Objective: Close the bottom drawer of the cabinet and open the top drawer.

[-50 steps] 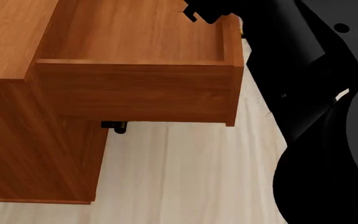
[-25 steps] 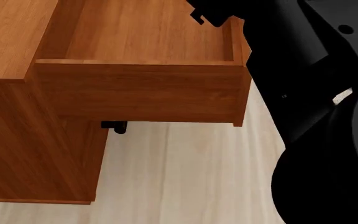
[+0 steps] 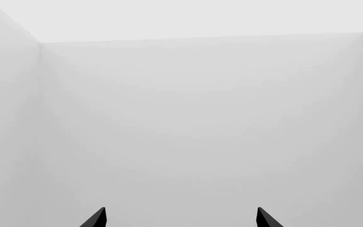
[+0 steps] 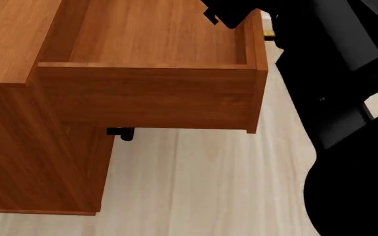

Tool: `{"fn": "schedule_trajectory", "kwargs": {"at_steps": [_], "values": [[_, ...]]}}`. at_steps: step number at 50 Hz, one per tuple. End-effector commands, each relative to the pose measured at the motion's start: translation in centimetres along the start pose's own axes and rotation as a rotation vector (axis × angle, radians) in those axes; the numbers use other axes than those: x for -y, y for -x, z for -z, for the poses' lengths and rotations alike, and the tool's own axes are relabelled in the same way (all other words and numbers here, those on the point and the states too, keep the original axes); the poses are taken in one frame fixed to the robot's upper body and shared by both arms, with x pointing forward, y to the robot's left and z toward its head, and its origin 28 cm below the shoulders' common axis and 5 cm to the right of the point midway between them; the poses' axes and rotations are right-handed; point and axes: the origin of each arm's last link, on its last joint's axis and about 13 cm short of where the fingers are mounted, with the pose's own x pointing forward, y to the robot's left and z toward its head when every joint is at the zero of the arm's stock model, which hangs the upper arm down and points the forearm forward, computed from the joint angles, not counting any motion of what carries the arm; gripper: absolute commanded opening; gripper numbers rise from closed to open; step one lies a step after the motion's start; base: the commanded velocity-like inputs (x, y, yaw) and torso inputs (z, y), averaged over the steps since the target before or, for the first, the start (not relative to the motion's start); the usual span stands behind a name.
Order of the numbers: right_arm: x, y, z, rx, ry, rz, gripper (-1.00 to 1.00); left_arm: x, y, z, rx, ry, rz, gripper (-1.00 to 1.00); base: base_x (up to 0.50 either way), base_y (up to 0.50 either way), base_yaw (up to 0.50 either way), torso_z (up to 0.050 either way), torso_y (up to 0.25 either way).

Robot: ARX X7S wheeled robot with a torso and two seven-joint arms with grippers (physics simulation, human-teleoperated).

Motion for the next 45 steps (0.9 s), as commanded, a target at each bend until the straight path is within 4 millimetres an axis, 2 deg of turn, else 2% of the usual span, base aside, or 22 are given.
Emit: {"fn": "schedule_trajectory", "kwargs": {"at_steps": [1, 28, 37, 45], "values": [[3.5, 0.2, 5.9, -0.287, -0.042, 0.198, 1.0, 0.0, 0.0, 0.0, 0.0, 0.0, 0.001, 1.0, 0.0, 0.0, -0.01, 0.0, 0.0], [4.4, 3.5, 3.3, -0.138, -0.078, 0.201, 1.0, 0.1, -0.1, -0.5, 0.012, 0.005, 0.003, 1.0, 0.0, 0.0, -0.01, 0.0, 0.0], [4.6, 4.1, 3.0, -0.102, -0.088, 0.193, 1.0, 0.1, -0.1, -0.7, 0.015, 0.003, 0.003, 1.0, 0.0, 0.0, 0.0, 0.0, 0.0], [5.3, 5.5, 3.0, -0.095, -0.096, 0.22, 1.0, 0.2, -0.2, -0.9, 0.02, 0.004, 0.006, 1.0, 0.0, 0.0, 0.0, 0.0, 0.0]]}}
